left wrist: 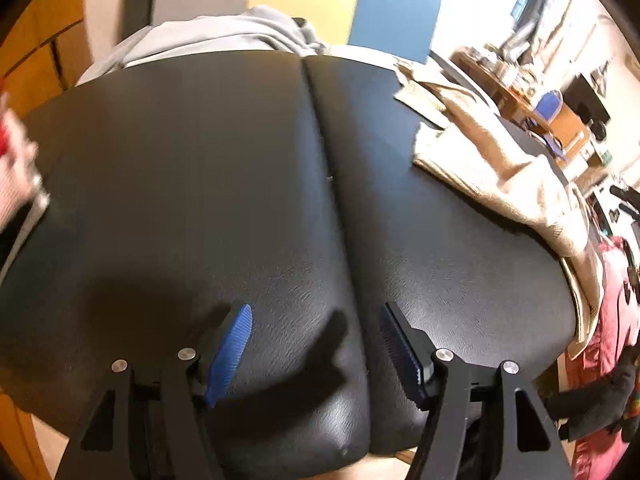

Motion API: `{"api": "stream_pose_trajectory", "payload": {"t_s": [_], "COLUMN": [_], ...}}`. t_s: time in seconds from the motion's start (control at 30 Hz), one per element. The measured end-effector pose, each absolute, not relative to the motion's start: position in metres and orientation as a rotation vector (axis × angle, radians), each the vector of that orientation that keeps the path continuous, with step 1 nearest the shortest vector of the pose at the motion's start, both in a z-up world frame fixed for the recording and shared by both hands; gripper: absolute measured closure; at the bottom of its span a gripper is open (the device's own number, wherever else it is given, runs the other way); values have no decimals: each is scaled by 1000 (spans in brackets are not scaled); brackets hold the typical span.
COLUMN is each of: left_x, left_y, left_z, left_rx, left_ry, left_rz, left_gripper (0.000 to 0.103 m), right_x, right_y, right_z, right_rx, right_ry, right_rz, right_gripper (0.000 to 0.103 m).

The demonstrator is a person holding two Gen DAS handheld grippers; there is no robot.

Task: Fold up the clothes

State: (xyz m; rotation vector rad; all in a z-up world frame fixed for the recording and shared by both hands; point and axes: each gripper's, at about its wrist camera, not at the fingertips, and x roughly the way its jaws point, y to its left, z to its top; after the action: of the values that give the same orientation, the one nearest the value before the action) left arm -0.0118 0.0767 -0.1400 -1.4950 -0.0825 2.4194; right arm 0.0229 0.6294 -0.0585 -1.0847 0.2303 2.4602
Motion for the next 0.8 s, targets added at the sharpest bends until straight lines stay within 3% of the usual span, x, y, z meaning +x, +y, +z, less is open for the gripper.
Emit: {"api": "stream_pose_trajectory", "payload": {"t_s": [0.17, 0.23, 0.33, 0.5, 0.7, 0.8], "left_x": [-27, -22, -11, -10, -34, -35], "left_y": [120, 134, 148, 160, 226, 274], "left_z": [-117, -108, -104, -89, -69, -64], "left_rx": [-1376, -1326, -1290, -1193, -1017, -924], "left_ry": [-86, -77, -4, 120, 379, 506], "left_rz": [2357, 2337, 2306, 2292, 2186, 2061], "left_gripper": [35, 35, 35, 35, 35, 35], "right_x": [83, 82, 69, 38, 74, 106], "right_y": [586, 553, 511, 515, 513, 524], "right_z": [-105, -131, -156, -191, -175, -174], "right_rx": [-1084, -1148, -1158, -1051, -1107, -1101], "right_ry": [997, 1151, 1114, 1265, 1002, 919], "right_rz": [2746, 2780, 2785, 2604, 2647, 2598], "right_gripper": [25, 21, 21, 20, 19, 12]}}
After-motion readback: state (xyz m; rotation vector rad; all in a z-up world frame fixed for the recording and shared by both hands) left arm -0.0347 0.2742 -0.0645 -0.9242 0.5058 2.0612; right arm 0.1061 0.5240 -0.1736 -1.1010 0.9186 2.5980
